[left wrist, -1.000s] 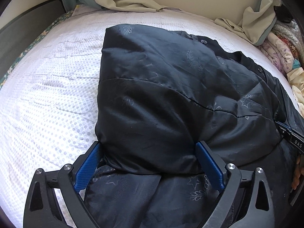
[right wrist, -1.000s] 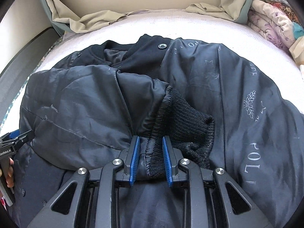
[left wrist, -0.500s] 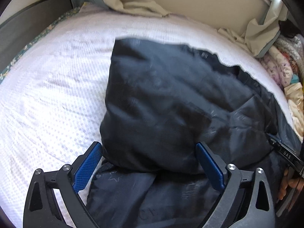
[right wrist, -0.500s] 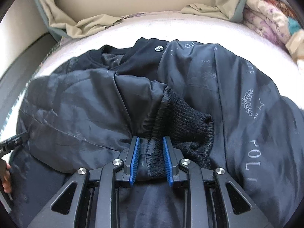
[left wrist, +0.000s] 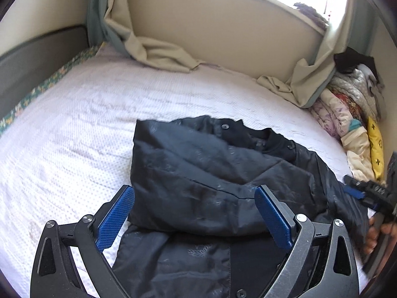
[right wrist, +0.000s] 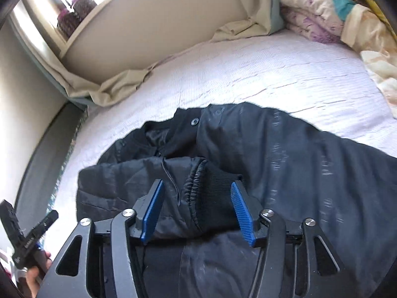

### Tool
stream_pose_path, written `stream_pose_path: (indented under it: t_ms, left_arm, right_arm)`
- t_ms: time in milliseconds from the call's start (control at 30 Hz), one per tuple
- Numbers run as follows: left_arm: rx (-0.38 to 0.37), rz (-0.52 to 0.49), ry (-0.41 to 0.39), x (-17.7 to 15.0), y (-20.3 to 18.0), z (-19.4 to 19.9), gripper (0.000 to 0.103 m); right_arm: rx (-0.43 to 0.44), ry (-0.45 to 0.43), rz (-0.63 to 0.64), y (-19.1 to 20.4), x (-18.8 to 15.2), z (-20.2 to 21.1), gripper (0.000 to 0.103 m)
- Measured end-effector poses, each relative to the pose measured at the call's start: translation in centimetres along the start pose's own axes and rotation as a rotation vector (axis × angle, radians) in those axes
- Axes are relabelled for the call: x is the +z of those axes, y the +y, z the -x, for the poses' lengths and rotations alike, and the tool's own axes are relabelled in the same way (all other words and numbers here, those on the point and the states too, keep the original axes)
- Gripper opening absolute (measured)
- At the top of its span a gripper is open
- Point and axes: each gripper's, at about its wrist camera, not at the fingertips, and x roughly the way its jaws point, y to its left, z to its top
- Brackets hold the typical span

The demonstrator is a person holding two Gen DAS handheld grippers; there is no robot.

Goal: Fold large clothes
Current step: 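Carry the held sleeve with the right tool across the coat front, then open the right tool to release the sleeve onto the coat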

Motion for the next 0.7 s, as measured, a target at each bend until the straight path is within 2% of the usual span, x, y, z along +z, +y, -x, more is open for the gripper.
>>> stream_pose_path:
  t_ms: [133,267,433,633,700]
  left_arm:
    - [-0.007,-0.04,-0.022,-0.2,-1.2,0.9,0.098]
    - [-0.04,-0.037,-0.013,-0.8,-1.3,1.6,0.098]
    - [-0.063,-0.023,-0.017,-1.5,-1.1,3.1,0.098]
    - [-0.076,-0.021,-0.02,-2.1,-1.8,4.2,0.098]
    - [-0.086,-0.02,-0.019,-2.2,-2.2,4.3,0.098]
  right_arm:
    - [-0.028,-0.05,-0.089,-2.1,-0.1,5.2,0.062]
    - [-0.098,-0.048,-0.171,-5.0,-1.1,10.5,0.066]
    - [-0.194,-0.095,-0.298,-11.6,-5.2,18.8,0.067]
    - [-0.325,-0.139,-0.561,-21.2,-11.1,25.1,0.067]
    - [-0.348,-0.158,-0.605,-22.9,-12.6,26.5,0.067]
